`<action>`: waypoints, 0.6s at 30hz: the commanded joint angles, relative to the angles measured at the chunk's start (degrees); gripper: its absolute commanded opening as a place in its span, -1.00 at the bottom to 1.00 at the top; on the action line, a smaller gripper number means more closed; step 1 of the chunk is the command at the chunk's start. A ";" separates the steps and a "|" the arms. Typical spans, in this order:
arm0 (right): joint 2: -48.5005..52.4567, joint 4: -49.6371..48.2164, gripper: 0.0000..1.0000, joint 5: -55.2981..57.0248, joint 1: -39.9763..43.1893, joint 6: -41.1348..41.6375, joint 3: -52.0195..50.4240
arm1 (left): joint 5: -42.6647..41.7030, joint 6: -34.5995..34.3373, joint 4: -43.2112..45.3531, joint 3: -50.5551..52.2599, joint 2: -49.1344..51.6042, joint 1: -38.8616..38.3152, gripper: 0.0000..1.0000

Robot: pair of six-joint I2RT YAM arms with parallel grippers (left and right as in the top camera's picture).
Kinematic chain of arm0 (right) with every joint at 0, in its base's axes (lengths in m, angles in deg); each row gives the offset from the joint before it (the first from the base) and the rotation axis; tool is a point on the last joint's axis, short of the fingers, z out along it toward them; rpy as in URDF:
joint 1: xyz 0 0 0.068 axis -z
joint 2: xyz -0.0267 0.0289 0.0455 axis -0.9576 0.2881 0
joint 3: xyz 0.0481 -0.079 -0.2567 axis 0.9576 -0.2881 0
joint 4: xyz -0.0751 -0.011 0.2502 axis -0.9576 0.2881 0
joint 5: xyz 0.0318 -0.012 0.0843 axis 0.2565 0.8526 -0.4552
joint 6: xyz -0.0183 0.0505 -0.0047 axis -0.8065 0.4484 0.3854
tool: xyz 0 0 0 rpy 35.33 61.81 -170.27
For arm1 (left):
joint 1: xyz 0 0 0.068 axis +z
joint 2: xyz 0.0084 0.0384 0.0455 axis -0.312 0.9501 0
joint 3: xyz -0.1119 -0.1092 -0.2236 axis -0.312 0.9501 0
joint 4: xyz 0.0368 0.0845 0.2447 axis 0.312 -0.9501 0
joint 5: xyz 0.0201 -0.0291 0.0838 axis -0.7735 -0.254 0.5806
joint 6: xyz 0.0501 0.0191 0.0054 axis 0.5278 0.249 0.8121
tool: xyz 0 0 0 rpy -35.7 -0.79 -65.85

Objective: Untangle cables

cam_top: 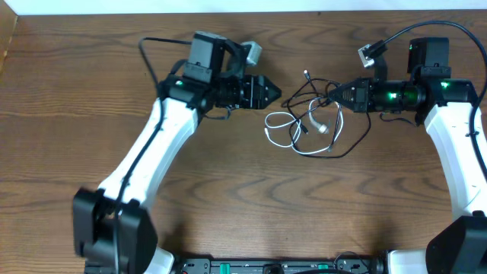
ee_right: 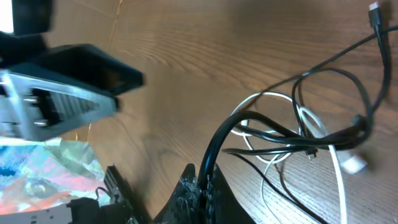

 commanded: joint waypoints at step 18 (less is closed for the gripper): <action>-0.72 1.42 -0.98 -2.25 -0.02 -1.09 0.79 | 5.99 6.14 4.02 -1.03 10.69 -8.70 0.18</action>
